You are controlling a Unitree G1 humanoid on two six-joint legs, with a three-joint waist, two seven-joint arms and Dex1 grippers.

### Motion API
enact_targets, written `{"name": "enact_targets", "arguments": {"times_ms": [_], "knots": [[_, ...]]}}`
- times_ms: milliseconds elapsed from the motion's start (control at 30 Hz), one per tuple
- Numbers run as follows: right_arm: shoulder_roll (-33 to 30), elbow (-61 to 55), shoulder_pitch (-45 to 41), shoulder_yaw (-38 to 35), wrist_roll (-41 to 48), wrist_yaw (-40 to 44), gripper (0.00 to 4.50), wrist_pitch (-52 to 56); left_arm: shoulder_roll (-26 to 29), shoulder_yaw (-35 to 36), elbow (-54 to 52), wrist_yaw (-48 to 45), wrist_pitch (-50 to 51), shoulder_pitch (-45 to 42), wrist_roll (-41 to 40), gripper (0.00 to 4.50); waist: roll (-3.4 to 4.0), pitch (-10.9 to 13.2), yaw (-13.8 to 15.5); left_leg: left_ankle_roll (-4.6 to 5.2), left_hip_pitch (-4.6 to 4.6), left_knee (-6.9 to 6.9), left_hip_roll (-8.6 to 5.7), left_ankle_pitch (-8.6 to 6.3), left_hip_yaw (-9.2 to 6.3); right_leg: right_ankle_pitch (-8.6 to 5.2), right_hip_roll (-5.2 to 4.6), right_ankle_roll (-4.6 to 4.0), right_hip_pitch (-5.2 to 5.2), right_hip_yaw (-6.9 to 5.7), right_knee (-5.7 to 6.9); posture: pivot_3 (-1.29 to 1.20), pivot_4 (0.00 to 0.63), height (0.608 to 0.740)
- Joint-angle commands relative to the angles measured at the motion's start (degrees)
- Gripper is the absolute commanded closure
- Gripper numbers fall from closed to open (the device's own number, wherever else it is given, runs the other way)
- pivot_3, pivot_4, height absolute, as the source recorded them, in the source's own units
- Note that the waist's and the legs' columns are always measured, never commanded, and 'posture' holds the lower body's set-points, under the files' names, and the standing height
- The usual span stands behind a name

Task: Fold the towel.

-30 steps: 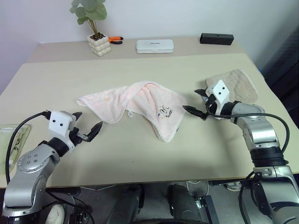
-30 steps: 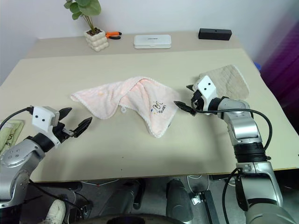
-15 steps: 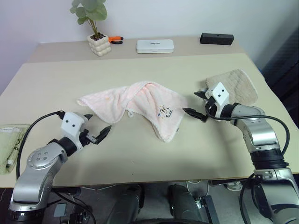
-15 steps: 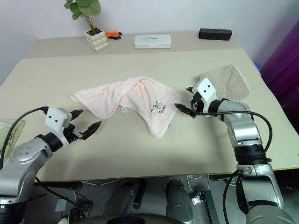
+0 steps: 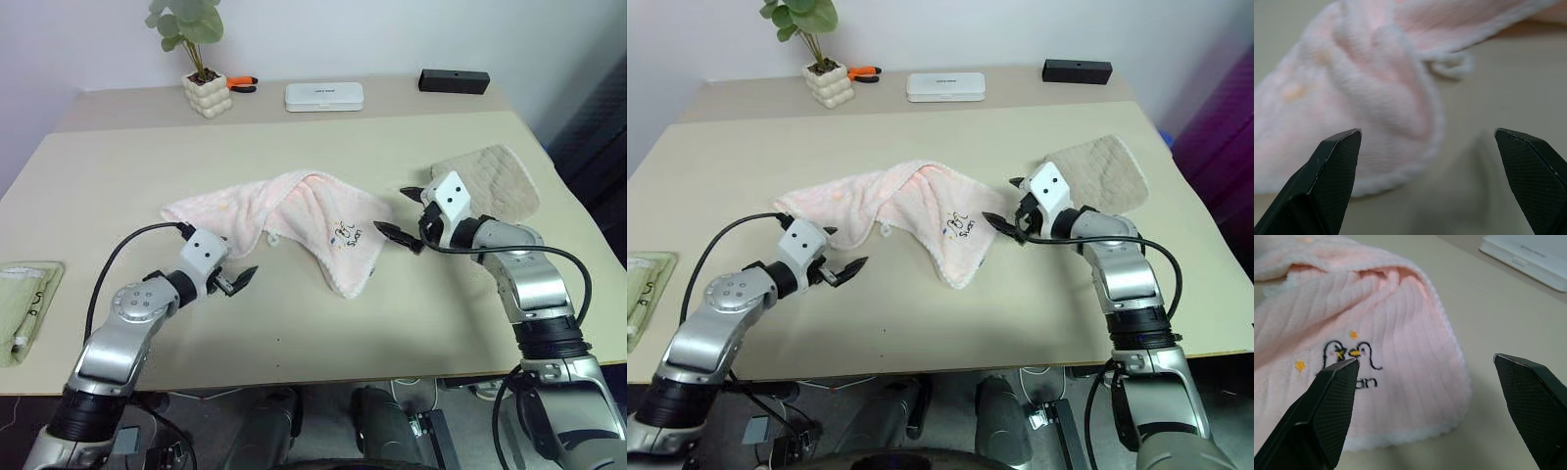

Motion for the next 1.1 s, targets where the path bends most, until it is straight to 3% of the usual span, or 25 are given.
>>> {"name": "enact_targets", "arguments": {"times_ms": [33,67,167,400,633,867,1067,1100], "knots": [[0.8,-3.8,0.7,-1.0,1.1,-1.4,0.00,0.7,-0.4,-1.0,4.8,-0.1,-3.4,-2.2,2.5,0.04,0.00,0.0,0.0,0.00,0.00,0.00,-0.02,0.00,0.02,0.01,0.00,0.02,0.00,0.01,-0.01,0.00,0.150,0.740],[1.0,-4.3,0.9,-0.9,1.2,-1.7,0.00,0.8,-0.6,-0.9,6.3,-0.2,-4.1,-2.7,2.6,0.04,0.01,0.0,0.0,0.00,0.00,0.01,-0.03,0.00,0.02,0.04,0.00,0.07,0.02,0.02,-0.02,0.00,0.150,0.740],[1.5,-4.9,1.0,-1.0,1.4,-2.1,0.00,1.1,-1.2,-0.4,9.2,-0.3,-5.7,-3.8,2.9,0.92,0.01,0.0,-0.1,0.01,0.01,0.05,-0.04,0.00,0.03,0.15,0.00,0.25,0.01,0.04,-0.01,0.00,0.150,0.740],[2.4,-3.1,-1.3,0.3,0.9,-2.2,0.00,0.9,-1.0,1.9,8.2,-0.5,-7.2,-2.3,2.1,4.40,0.01,0.0,-0.3,0.00,0.03,0.04,-0.02,0.00,0.03,0.16,0.01,0.25,0.01,0.09,0.00,0.00,0.150,0.740],[2.8,9.8,-10.9,4.7,-4.6,-3.0,0.00,0.5,-1.2,7.6,1.5,1.0,-6.2,1.4,-0.4,4.46,0.00,0.0,-0.4,0.01,0.03,0.04,-0.01,0.00,0.10,0.19,0.02,0.22,-0.03,0.15,0.00,0.00,0.150,0.740],[6.3,39.0,-27.2,4.8,-7.3,-4.5,0.00,2.2,0.0,10.5,-2.5,0.6,-4.9,6.5,-0.4,4.46,0.01,0.0,-0.4,0.01,0.03,0.00,-0.02,0.01,0.16,0.21,0.07,0.19,-0.04,0.16,0.00,0.00,0.150,0.740],[7.7,51.9,-32.2,5.4,-9.3,-2.9,0.00,-1.7,-0.3,10.9,-3.6,0.9,-4.4,7.1,-0.4,4.46,0.01,0.0,-0.4,0.01,0.03,-0.01,-0.03,0.01,0.14,0.23,0.08,0.19,-0.05,0.16,0.00,0.00,0.150,0.740],[8.0,53.2,-32.7,5.6,-9.7,-2.3,0.25,-2.3,-0.4,10.9,-4.0,1.0,-4.3,7.4,-0.4,4.49,0.01,0.0,-0.5,0.01,0.03,-0.01,-0.03,0.01,0.15,0.24,0.08,0.19,-0.05,0.16,0.00,0.00,0.150,0.740]]}}
